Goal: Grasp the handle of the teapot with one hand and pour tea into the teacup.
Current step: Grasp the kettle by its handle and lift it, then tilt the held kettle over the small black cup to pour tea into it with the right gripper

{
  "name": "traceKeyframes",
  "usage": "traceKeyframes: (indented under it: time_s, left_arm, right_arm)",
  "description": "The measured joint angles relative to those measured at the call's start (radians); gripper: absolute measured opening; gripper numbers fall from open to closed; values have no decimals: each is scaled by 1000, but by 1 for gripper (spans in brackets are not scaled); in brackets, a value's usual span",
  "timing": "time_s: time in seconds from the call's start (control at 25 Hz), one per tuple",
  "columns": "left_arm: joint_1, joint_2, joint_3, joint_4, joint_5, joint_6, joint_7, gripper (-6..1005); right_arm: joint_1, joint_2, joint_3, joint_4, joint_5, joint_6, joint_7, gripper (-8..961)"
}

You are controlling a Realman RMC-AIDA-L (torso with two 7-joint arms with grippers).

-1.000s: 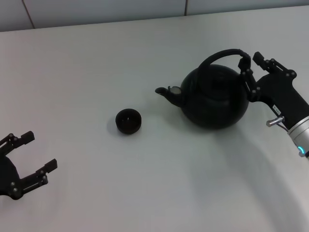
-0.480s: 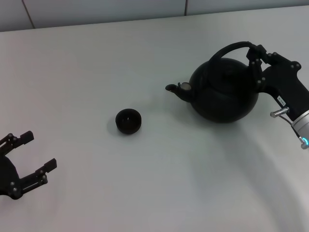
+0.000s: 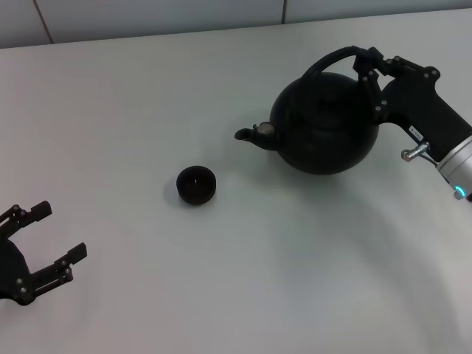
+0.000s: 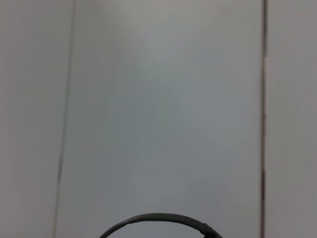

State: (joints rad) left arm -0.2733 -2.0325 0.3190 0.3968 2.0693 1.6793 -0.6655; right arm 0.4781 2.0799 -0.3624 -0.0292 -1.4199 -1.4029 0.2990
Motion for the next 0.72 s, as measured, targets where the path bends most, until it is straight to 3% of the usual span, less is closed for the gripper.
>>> traceKeyframes:
  time_s: [0.4, 0.72]
  left_arm:
    - [-1, -5, -2, 2, 0, 0, -3, 833]
    - [-2, -8, -6, 4, 0, 0, -5, 833]
  right_arm:
    - [24, -1, -118, -120, -1, 30, 69, 134]
    - [73, -6, -149, -147, -2, 78, 70, 134]
